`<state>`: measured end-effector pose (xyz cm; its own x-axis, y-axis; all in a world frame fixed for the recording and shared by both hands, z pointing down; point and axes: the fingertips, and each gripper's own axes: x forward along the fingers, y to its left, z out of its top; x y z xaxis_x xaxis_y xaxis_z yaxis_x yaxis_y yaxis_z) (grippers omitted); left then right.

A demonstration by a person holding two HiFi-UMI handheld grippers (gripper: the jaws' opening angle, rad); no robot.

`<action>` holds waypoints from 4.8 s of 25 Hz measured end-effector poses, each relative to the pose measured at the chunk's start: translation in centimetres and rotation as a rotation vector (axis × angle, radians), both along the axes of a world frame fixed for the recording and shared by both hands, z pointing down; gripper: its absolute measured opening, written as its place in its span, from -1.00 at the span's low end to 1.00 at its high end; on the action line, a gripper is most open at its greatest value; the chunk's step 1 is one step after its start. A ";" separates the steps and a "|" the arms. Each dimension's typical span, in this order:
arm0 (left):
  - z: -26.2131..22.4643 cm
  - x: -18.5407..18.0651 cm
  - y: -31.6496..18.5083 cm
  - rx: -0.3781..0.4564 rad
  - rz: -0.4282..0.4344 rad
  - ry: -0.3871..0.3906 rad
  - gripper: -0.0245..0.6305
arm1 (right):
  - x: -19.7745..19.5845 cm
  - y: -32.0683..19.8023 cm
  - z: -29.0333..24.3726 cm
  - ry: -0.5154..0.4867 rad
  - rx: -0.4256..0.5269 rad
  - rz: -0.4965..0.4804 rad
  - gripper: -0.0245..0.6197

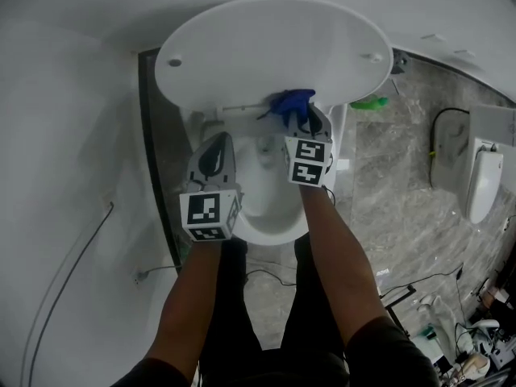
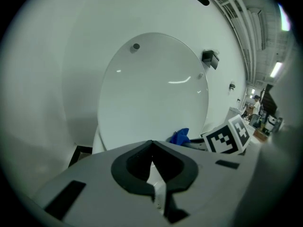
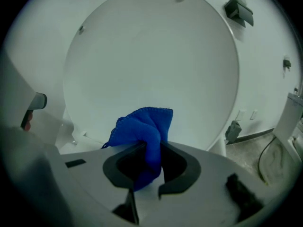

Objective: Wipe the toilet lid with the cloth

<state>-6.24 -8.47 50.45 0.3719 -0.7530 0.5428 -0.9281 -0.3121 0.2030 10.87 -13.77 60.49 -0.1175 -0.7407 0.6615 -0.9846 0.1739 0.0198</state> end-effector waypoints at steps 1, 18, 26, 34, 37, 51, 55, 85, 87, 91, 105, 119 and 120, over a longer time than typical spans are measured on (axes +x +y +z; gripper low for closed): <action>-0.1 0.4 0.1 0.000 0.004 0.002 -0.89 | 1.0 0.1 0.0 0.010 -0.002 0.013 -0.68; -8.8 0.1 -2.5 0.097 0.063 -0.094 -0.89 | 6.6 4.7 -7.5 -0.132 0.058 0.081 -0.69; -18.0 -2.1 -5.9 0.212 0.103 -0.214 -0.89 | 3.9 8.7 -17.6 -0.232 0.140 0.008 -0.69; -21.7 -1.7 -10.5 0.203 0.288 -0.381 -0.26 | 3.3 10.4 -25.6 -0.258 0.198 -0.034 -0.68; -21.6 -1.0 -12.3 0.177 0.364 -0.407 -0.26 | 3.6 10.9 -27.7 -0.261 0.221 -0.037 -0.68; -20.8 1.2 -12.9 0.141 0.518 -0.529 -0.63 | 3.3 13.4 -29.6 -0.280 0.230 -0.018 -0.68; -21.5 1.2 -10.8 0.134 0.536 -0.510 -0.65 | 4.0 12.9 -31.8 -0.274 0.275 -0.017 -0.68; -16.8 1.3 17.1 0.267 0.980 -0.933 -0.80 | 8.3 16.8 -33.6 -0.125 0.264 -0.008 -0.68; -14.8 1.0 19.5 0.246 1.014 -0.950 -0.77 | 7.3 17.0 -32.7 -0.111 0.257 -0.038 -0.68; -9.6 0.9 24.3 0.164 1.099 -0.979 -0.68 | 5.5 17.7 -30.5 -0.032 0.251 -0.130 -0.68; 5.7 2.6 33.3 -0.209 1.304 -0.923 -0.51 | 2.6 20.9 -19.1 -0.092 0.099 -0.177 -0.68; 12.7 2.3 34.1 -0.329 1.309 -0.900 -0.51 | 1.6 22.1 -12.4 -0.127 0.053 -0.160 -0.68; 12.7 2.3 34.1 -0.320 1.304 -0.897 -0.51 | 1.6 22.3 -12.0 -0.128 0.051 -0.163 -0.68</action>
